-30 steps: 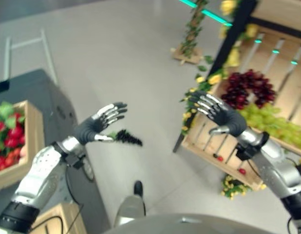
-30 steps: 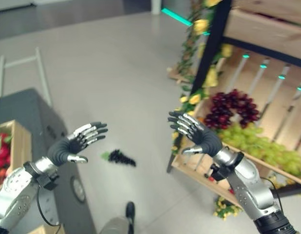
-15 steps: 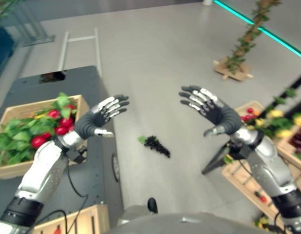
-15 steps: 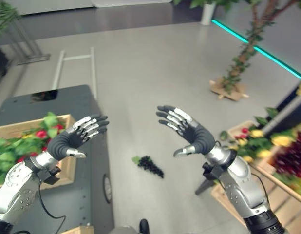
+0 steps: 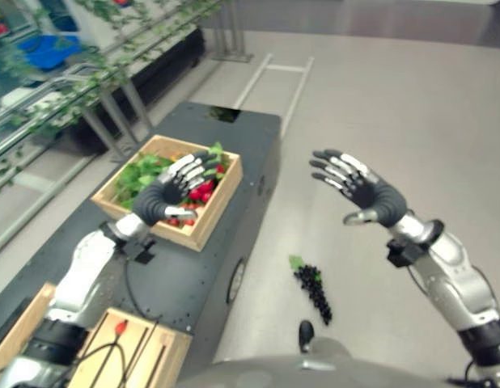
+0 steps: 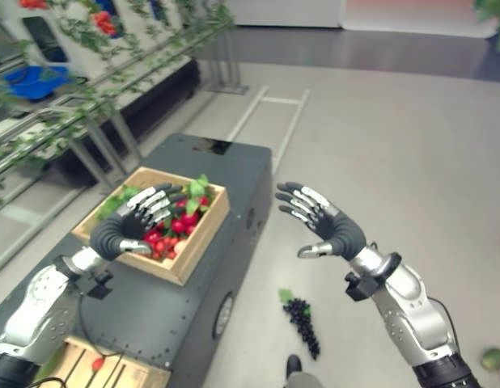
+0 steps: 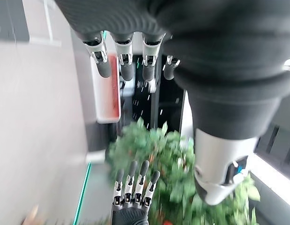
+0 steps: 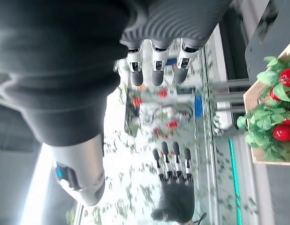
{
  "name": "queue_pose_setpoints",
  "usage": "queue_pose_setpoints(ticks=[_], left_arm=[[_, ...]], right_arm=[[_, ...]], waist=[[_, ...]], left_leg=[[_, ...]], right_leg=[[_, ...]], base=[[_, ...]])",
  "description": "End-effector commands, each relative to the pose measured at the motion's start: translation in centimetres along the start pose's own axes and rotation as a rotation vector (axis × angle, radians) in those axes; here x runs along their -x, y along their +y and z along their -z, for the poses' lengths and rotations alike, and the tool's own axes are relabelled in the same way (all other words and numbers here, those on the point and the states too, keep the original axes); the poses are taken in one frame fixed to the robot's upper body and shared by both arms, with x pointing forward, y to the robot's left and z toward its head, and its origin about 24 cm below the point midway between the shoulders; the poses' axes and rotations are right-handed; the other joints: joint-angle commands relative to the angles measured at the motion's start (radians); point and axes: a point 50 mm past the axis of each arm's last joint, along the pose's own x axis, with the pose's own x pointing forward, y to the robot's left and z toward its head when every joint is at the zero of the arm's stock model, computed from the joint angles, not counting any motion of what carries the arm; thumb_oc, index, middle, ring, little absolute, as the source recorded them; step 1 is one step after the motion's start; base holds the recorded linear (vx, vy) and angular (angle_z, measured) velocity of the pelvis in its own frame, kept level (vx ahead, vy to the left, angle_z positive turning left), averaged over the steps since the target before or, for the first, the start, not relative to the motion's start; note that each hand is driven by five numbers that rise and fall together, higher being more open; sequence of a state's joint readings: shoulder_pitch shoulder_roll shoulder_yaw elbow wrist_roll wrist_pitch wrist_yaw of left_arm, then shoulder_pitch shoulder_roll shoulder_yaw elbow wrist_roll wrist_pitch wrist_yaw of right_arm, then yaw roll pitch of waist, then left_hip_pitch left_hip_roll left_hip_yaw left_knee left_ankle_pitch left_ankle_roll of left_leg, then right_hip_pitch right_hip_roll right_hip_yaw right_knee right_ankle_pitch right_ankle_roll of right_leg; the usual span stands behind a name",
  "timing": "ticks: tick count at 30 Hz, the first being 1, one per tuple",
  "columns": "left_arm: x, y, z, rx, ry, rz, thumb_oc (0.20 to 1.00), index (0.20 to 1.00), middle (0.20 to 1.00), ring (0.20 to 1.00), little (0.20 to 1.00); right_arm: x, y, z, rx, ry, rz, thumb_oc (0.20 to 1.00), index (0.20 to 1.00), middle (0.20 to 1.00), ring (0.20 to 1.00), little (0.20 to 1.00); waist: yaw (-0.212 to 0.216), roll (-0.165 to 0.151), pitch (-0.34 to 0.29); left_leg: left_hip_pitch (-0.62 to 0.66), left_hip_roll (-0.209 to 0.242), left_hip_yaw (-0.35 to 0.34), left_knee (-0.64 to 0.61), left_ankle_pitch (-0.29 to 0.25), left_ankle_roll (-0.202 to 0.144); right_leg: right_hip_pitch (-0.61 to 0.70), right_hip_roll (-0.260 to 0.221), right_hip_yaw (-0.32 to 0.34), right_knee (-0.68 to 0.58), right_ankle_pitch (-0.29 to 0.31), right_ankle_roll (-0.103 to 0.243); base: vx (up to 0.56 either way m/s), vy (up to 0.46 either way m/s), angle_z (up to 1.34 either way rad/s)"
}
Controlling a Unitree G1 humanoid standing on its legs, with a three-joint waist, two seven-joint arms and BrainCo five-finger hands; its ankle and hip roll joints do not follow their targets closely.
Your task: Pick up the fruits from the basket on one side to the basket on the other side
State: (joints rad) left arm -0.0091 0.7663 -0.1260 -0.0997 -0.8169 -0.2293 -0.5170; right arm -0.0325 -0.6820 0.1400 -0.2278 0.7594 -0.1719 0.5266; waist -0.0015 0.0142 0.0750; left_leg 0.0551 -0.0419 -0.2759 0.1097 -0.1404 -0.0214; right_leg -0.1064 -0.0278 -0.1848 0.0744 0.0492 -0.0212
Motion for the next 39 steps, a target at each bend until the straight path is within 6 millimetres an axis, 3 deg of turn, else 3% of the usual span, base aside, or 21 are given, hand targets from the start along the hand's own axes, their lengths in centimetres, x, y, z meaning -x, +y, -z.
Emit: queue_pose_setpoints(ticks=[1, 2, 4, 5, 7, 8, 9, 10, 11, 12, 15, 18, 21, 24, 25, 26, 27, 29, 33, 36, 39], left_arm=[[-0.7, 0.3, -2.4, -0.083, -0.074, 0.03, 1.0, 1.0, 1.0, 1.0, 1.0], [-0.8, 0.3, -2.2, -0.077, -0.069, 0.031, 1.0, 1.0, 1.0, 1.0, 1.0], [-1.3, 0.1, -2.3, -0.077, -0.08, 0.043, 1.0, 1.0, 1.0, 1.0, 1.0], [-1.3, 0.1, -2.4, -0.077, -0.08, 0.044, 1.0, 1.0, 1.0, 1.0, 1.0], [-2.1, -0.1, -2.3, -0.07, -0.089, 0.055, 1.0, 1.0, 1.0, 1.0, 1.0], [-2.4, -0.1, -2.3, -0.065, -0.094, 0.059, 1.0, 1.0, 1.0, 1.0, 1.0], [-3.0, -0.3, -2.5, -0.062, -0.101, 0.085, 1.0, 1.0, 1.0, 1.0, 1.0], [-3.0, -0.3, -2.6, -0.063, -0.103, 0.087, 1.0, 1.0, 1.0, 1.0, 1.0], [-3.2, -0.3, -2.6, -0.06, -0.104, 0.091, 1.0, 1.0, 1.0, 1.0, 1.0], [-3.6, -0.4, -2.8, -0.055, -0.11, 0.111, 1.0, 1.0, 1.0, 1.0, 1.0], [-3.7, -0.5, -2.7, -0.048, -0.11, 0.116, 1.0, 1.0, 1.0, 1.0, 1.0], [-3.3, -0.4, -2.7, -0.071, -0.1, 0.103, 1.0, 1.0, 1.0, 1.0, 1.0], [-2.8, -0.4, -2.6, -0.061, -0.095, 0.094, 1.0, 1.0, 1.0, 1.0, 1.0], [-2.3, -0.6, -2.5, -0.077, -0.08, 0.089, 1.0, 1.0, 1.0, 1.0, 1.0], [-2.2, -0.7, -2.5, -0.076, -0.078, 0.089, 1.0, 1.0, 1.0, 1.0, 1.0], [-2.2, -0.9, -2.4, -0.069, -0.075, 0.103, 1.0, 1.0, 1.0, 1.0, 1.0], [-2.2, -0.9, -2.4, -0.068, -0.075, 0.104, 1.0, 1.0, 1.0, 1.0, 1.0], [-2.2, -1.1, -2.1, -0.065, -0.066, 0.11, 1.0, 1.0, 1.0, 1.0, 1.0], [-2.1, -1.4, -1.9, -0.063, -0.056, 0.131, 1.0, 1.0, 1.0, 1.0, 1.0], [-1.8, -1.3, -2.3, -0.069, -0.063, 0.133, 1.0, 1.0, 1.0, 1.0, 1.0], [-2.1, -1.0, -2.7, -0.083, -0.072, 0.14, 1.0, 1.0, 1.0, 1.0, 1.0]], right_arm=[[-2.2, 0.4, -3.3, 0.042, -0.165, -0.094, 1.0, 1.0, 1.0, 1.0, 1.0], [-2.5, 0.5, -3.4, 0.043, -0.161, -0.11, 1.0, 1.0, 1.0, 1.0, 1.0], [-2.6, 0.4, -4.0, 0.057, -0.164, -0.123, 1.0, 1.0, 1.0, 1.0, 1.0], [-2.6, 0.3, -4.0, 0.058, -0.164, -0.122, 1.0, 1.0, 1.0, 1.0, 1.0], [-2.5, 0.1, -4.4, 0.069, -0.178, -0.103, 1.0, 1.0, 1.0, 1.0, 1.0], [-2.6, 0.0, -4.6, 0.076, -0.184, -0.102, 1.0, 1.0, 1.0, 1.0, 1.0], [-2.8, -0.1, -4.7, 0.083, -0.193, -0.091, 1.0, 1.0, 1.0, 1.0, 1.0], [-2.8, -0.1, -4.7, 0.084, -0.195, -0.09, 1.0, 1.0, 1.0, 1.0, 1.0], [-2.9, -0.1, -4.8, 0.082, -0.201, -0.088, 1.0, 1.0, 1.0, 1.0, 1.0], [-3.0, -0.1, -4.7, 0.062, -0.222, -0.077, 1.0, 1.0, 1.0, 1.0, 1.0], [-3.3, 0.2, -4.6, 0.051, -0.232, -0.085, 1.0, 1.0, 1.0, 1.0, 1.0], [-3.6, 0.3, -4.0, 0.028, -0.235, -0.074, 1.0, 1.0, 1.0, 1.0, 1.0], [-3.7, 0.6, -3.9, 0.022, -0.233, -0.097, 1.0, 1.0, 1.0, 1.0, 1.0], [-3.7, 0.7, -3.5, 0.02, -0.226, -0.095, 1.0, 1.0, 1.0, 1.0, 1.0], [-3.7, 0.7, -3.4, 0.019, -0.221, -0.092, 1.0, 1.0, 1.0, 1.0, 1.0], [-3.5, 0.9, -3.1, 0.017, -0.213, -0.094, 1.0, 1.0, 1.0, 1.0, 1.0], [-3.5, 0.9, -3.1, 0.017, -0.212, -0.093, 1.0, 1.0, 1.0, 1.0, 1.0], [-2.9, 0.9, -2.9, 0.019, -0.196, -0.079, 1.0, 1.0, 1.0, 1.0, 1.0], [-2.1, 0.8, -2.5, 0.031, -0.173, -0.06, 1.0, 1.0, 1.0, 1.0, 1.0], [-2.2, 0.8, -2.6, 0.025, -0.18, -0.063, 1.0, 1.0, 1.0, 1.0, 1.0], [-2.7, 0.5, -3.0, 0.041, -0.19, -0.071, 1.0, 1.0, 1.0, 1.0, 1.0]], waist=[[0.019, -0.051, -0.007], [0.027, -0.054, -0.005], [0.038, -0.059, 0.002], [0.035, -0.061, 0.0], [0.018, -0.063, 0.007], [0.009, -0.068, 0.008], [0.001, -0.068, 0.007], [0.001, -0.071, 0.01], [-0.008, -0.068, 0.003], [-0.018, -0.067, -0.003], [-0.007, -0.063, -0.007], [0.029, -0.065, -0.005], [0.051, -0.064, -0.012], [0.08, -0.048, -0.013], [0.078, -0.044, -0.012], [0.075, -0.031, -0.008], [0.073, -0.032, -0.007], [0.046, -0.024, 0.013], [0.011, 0.005, 0.014], [0.011, 0.013, -0.004], [-0.001, -0.016, 0.005]], left_leg=[[-0.049, 0.006, -0.003, 0.052, 0.027, -0.064], [-0.06, 0.014, -0.004, 0.059, 0.029, -0.072], [-0.095, 0.042, 0.061, 0.051, 0.048, -0.084], [-0.099, 0.04, 0.058, 0.049, 0.053, -0.083], [-0.162, 0.066, 0.231, 0.076, 0.08, -0.074], [-0.182, 0.091, 0.335, 0.111, 0.073, -0.065], [-0.192, 0.123, 0.48, 0.18, 0.03, -0.064], [-0.203, 0.12, 0.49, 0.181, 0.05, -0.055], [-0.186, 0.145, 0.566, 0.196, 0.02, -0.063], [-0.175, 0.166, 0.694, 0.204, 0.023, -0.066], [-0.167, 0.159, 0.702, 0.16, 0.034, -0.068], [-0.172, 0.13, 0.644, 0.133, 0.038, -0.055], [-0.157, 0.109, 0.638, 0.096, 0.033, -0.034], [-0.145, 0.072, 0.592, 0.07, 0.022, -0.002], [-0.141, 0.061, 0.576, 0.063, 0.018, 0.007], [-0.122, 0.03, 0.527, 0.063, -0.005, 0.034], [-0.122, 0.026, 0.524, 0.064, -0.007, 0.037], [-0.111, -0.001, 0.462, 0.078, -0.024, 0.062], [-0.087, -0.016, 0.387, 0.003, 0.027, 0.082], [-0.076, 0.003, 0.35, -0.035, 0.042, 0.057], [-0.07, 0.003, 0.319, -0.039, 0.039, 0.023]], right_leg=[[0.077, -0.022, -0.021, -0.003, -0.111, 0.109], [0.09, -0.017, -0.04, -0.01, -0.121, 0.102], [0.123, -0.021, -0.11, -0.027, -0.141, 0.094], [0.12, -0.023, -0.113, -0.027, -0.139, 0.095], [0.128, -0.04, -0.176, -0.035, -0.14, 0.096], [0.123, -0.048, -0.202, -0.035, -0.136, 0.096], [0.143, -0.049, -0.25, -0.059, -0.147, 0.095], [0.133, -0.056, -0.263, -0.059, -0.132, 0.089], [0.146, -0.052, -0.281, -0.069, -0.144, 0.093], [0.157, -0.058, -0.337, -0.083, -0.143, 0.089], [0.164, -0.056, -0.361, -0.088, -0.139, 0.087], [0.181, -0.066, -0.371, -0.07, -0.144, 0.091], [0.188, -0.085, -0.392, -0.038, -0.157, 0.091], [0.182, -0.119, -0.414, 0.06, -0.182, 0.095], [0.17, -0.138, -0.416, 0.101, -0.189, 0.102], [0.151, -0.185, -0.398, 0.226, -0.18, 0.119], [0.149, -0.192, -0.4, 0.237, -0.184, 0.124], [0.103, -0.227, -0.31, 0.376, -0.144, 0.145], [0.019, -0.191, -0.146, 0.492, -0.098, 0.148], [-0.006, -0.172, -0.079, 0.319, -0.167, 0.129], [-0.022, -0.137, 0.087, 0.067, -0.1, 0.172]], base=[[0.04, -0.328, 0.81], [0.01, -0.247, 0.78], [0.0, -0.253, 0.96], [-0.03, -0.098, 1.07], [-0.06, -0.088, 1.14], [-0.04, -0.14, 1.55], [-0.08, -0.099, 1.55], [0.01, -0.095, 1.23], [-0.03, -0.029, 0.94], [0.04, -0.046, 0.83], [0.03, 0.034, 1.05], [0.08, 0.075, 0.59], [0.12, 0.143, 0.45], [0.11, 0.168, 0.52], [0.2, 0.284, 0.63], [0.16, 0.221, 0.55], [0.18, 0.225, 0.74], [0.1, 0.14, 0.93], [0.02, 0.053, 0.88], [0.1, -0.159, 0.26], [0.09, -0.305, 0.14]])
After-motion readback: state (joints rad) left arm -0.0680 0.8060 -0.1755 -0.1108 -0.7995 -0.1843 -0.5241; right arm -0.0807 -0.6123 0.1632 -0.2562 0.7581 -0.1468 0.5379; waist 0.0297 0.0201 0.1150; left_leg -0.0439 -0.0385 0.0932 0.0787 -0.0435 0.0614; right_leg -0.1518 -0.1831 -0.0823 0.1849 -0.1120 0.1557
